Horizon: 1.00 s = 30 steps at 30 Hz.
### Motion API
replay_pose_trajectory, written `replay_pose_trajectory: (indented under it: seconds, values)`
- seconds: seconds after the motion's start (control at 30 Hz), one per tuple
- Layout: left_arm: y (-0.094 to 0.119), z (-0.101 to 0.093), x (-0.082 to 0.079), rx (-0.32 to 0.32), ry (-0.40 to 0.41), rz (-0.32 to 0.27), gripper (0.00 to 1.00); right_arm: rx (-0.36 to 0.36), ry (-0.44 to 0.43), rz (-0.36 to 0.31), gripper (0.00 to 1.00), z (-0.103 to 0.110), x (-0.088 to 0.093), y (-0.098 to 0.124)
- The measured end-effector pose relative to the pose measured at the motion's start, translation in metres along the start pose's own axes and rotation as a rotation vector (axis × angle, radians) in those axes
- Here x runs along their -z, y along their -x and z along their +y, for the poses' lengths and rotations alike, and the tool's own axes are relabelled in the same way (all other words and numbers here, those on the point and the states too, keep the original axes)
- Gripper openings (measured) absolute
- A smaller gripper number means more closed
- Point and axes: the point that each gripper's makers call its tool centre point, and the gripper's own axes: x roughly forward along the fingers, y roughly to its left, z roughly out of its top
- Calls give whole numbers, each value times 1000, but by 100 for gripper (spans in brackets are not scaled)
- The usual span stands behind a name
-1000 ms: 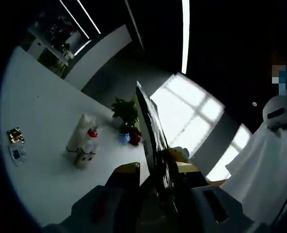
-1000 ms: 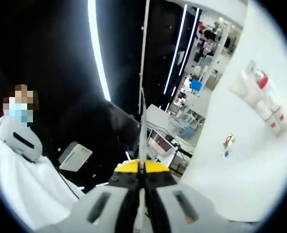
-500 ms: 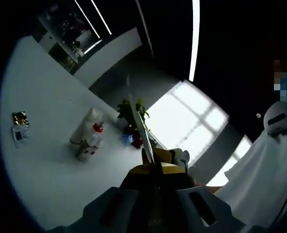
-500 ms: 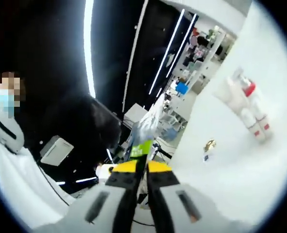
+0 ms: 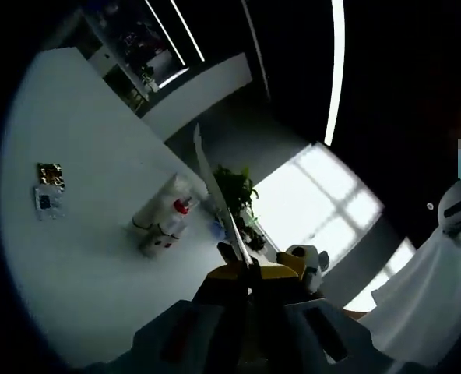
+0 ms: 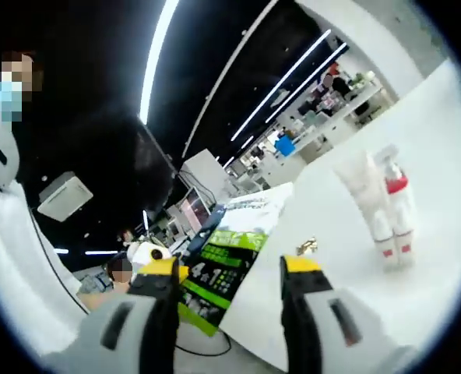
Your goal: Arrange the skincare products in the storage area until every visible bottle or jar stands upright without overlapping.
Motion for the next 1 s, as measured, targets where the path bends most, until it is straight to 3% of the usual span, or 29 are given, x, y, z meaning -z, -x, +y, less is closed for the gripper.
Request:
replay_pose_trajectory:
  seconds: [0.57,1.0]
  values:
    - [-11,44,1,-109,102,18,0,119,129,92,77,-41,11,4]
    - [-27,92,13,-200,122,97,0,248,194,154,87,-81,16,24]
